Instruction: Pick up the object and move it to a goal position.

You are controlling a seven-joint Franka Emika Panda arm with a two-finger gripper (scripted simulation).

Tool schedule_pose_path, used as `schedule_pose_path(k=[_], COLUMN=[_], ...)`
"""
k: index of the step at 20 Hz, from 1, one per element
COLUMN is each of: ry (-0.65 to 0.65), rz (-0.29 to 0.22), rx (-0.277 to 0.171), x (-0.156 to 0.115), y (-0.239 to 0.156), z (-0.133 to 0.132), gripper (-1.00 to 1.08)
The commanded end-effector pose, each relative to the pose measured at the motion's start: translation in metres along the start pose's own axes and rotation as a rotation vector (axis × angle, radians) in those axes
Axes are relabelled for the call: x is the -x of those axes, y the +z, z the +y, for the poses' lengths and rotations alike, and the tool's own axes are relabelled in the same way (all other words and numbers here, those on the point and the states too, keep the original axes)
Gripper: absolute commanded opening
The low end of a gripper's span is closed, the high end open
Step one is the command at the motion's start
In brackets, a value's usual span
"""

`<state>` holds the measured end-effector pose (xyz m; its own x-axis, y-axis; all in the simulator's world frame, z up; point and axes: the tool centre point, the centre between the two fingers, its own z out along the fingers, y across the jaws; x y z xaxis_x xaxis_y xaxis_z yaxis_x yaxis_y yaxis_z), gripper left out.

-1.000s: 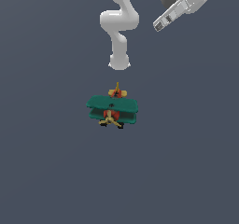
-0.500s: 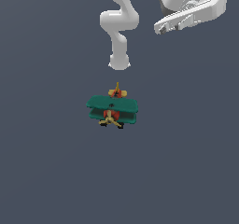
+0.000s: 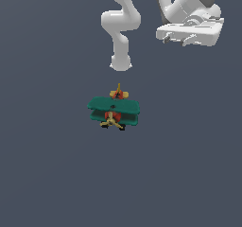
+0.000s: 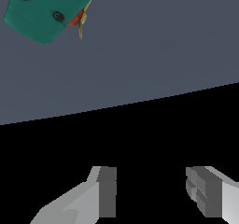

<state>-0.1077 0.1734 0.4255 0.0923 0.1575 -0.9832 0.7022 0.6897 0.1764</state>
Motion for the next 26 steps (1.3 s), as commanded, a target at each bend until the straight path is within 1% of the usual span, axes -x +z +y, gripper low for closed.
schedule_pose_path(k=[1,7,14,20,26], ry=[-0.083,-0.285,-0.532,-0.750,-0.974], rz=[-0.033,-0.104,-0.179,-0.233,-0.277], rx=[0.017,0.049,0.075,0.090,0.099], x=[-0.011,-0.040,-0.080,-0.117,-0.156], y=[-0.001,-0.001,0.004,0.013,0.024], z=[0.001,0.000,-0.006,-0.017,-0.034], gripper=[0.28,0.28,0.28,0.28,0.28])
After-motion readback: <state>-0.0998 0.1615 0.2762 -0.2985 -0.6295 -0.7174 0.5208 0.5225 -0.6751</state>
